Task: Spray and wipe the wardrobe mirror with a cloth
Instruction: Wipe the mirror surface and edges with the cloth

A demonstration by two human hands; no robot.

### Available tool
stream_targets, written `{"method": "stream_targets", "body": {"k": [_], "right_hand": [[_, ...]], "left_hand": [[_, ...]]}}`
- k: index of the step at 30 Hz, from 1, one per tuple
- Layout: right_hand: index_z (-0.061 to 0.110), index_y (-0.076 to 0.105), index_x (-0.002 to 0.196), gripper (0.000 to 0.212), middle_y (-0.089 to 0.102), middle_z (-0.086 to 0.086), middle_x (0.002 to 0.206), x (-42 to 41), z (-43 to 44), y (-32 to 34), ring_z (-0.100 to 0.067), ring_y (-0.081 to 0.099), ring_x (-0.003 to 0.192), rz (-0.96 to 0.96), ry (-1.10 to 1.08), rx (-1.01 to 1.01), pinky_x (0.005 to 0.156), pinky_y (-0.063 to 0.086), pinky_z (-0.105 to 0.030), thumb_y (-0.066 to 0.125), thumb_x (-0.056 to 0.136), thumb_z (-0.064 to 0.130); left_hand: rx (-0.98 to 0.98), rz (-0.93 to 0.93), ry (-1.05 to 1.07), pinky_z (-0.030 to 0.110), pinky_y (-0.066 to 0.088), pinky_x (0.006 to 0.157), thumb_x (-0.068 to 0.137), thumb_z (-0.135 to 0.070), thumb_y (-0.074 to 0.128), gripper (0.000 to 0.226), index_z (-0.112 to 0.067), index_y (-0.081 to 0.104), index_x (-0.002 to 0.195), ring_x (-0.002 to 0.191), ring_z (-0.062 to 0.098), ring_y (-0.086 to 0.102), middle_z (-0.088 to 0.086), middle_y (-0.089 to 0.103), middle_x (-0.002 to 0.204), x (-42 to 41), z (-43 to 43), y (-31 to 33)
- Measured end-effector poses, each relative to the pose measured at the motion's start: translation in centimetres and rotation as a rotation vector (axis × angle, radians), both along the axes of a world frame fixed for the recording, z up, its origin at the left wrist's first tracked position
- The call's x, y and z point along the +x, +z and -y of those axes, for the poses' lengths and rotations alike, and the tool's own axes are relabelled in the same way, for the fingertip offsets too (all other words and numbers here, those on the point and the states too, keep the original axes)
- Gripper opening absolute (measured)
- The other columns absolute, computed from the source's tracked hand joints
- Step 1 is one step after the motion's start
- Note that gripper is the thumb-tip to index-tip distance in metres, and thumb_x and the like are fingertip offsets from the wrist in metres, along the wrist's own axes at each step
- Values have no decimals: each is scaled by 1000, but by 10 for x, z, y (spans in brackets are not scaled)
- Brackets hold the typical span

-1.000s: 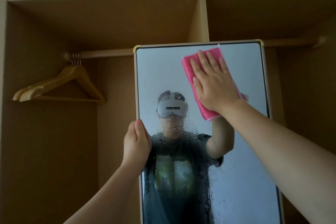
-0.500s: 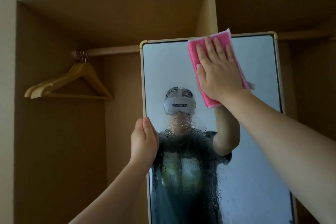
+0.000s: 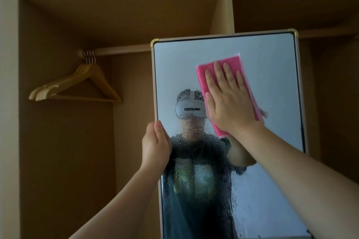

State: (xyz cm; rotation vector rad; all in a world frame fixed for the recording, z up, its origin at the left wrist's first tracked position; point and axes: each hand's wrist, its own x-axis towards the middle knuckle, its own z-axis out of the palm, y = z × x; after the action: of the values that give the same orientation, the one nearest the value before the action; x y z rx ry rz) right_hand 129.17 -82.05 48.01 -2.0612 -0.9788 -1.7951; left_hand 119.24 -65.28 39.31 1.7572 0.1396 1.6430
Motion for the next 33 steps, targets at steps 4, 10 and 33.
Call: {"method": "stream_targets", "body": {"k": [4, 10, 33], "right_hand": [[7, 29, 150, 58, 24, -19, 157, -4, -4, -25, -37, 21, 146, 5, 29, -5, 119, 13, -54, 23, 100, 35], [8, 31, 149, 57, 26, -18, 157, -6, -11, -61, -36, 23, 145, 22, 61, -11, 119, 12, -53, 27, 99, 35], [10, 34, 149, 57, 26, -15, 157, -11, -17, -34, -32, 20, 147, 97, 80, -148, 119, 12, -50, 31, 97, 35]], "left_hand": [[-12, 0, -6, 9, 37, 42, 102, -33, 25, 37, -21, 43, 72, 43, 0, 46, -1, 49, 55, 0, 2, 0], [-8, 34, -2, 9, 37, 42, 103, -29, 27, 38, -21, 41, 69, 43, -2, 46, -4, 46, 53, 0, 4, 1], [-27, 37, -17, 8, 37, 43, 101, -33, 26, 39, -18, 43, 70, 44, -1, 48, -6, 46, 52, 1, 3, -1]]}}
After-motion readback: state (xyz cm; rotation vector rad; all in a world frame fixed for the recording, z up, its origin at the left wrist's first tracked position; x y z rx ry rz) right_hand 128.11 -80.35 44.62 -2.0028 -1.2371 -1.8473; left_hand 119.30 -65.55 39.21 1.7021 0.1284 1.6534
